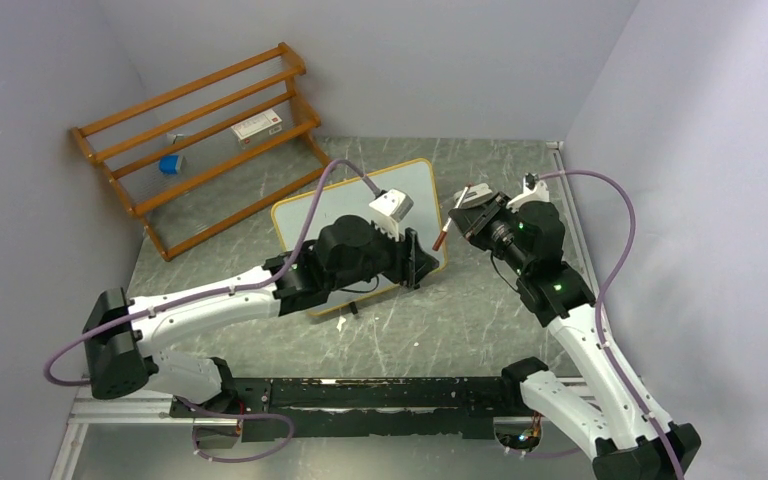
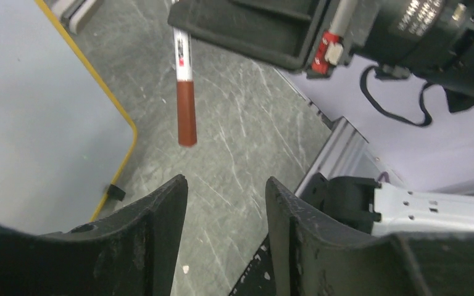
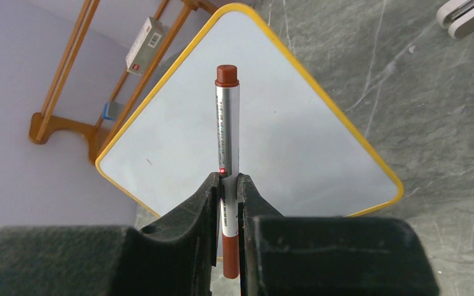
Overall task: Write a sentence on the whiteboard
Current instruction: Pass from the right arm to the left
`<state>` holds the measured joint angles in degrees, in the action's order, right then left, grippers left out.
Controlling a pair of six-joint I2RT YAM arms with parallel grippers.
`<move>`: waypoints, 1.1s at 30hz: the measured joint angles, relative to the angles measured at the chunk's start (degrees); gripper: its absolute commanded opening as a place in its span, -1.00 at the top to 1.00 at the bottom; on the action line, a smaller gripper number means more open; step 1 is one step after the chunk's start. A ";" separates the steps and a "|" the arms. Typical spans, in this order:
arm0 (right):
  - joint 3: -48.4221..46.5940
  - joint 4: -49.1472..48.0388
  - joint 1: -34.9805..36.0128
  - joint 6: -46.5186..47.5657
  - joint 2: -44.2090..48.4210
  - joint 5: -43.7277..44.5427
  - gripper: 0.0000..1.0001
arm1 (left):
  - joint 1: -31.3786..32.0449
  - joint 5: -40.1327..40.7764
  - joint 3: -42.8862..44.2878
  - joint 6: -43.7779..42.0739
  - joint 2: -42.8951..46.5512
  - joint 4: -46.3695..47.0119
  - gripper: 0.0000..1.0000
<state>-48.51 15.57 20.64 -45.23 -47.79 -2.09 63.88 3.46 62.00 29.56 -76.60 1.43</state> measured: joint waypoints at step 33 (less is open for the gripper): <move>1.31 -0.20 3.61 -3.65 1.01 -0.31 1.00 | 1.60 10.43 11.56 -9.46 -11.43 -7.72 0.22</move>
<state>-47.20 15.38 24.25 -48.88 -46.78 -2.39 65.47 13.89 73.56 20.10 -88.03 -6.28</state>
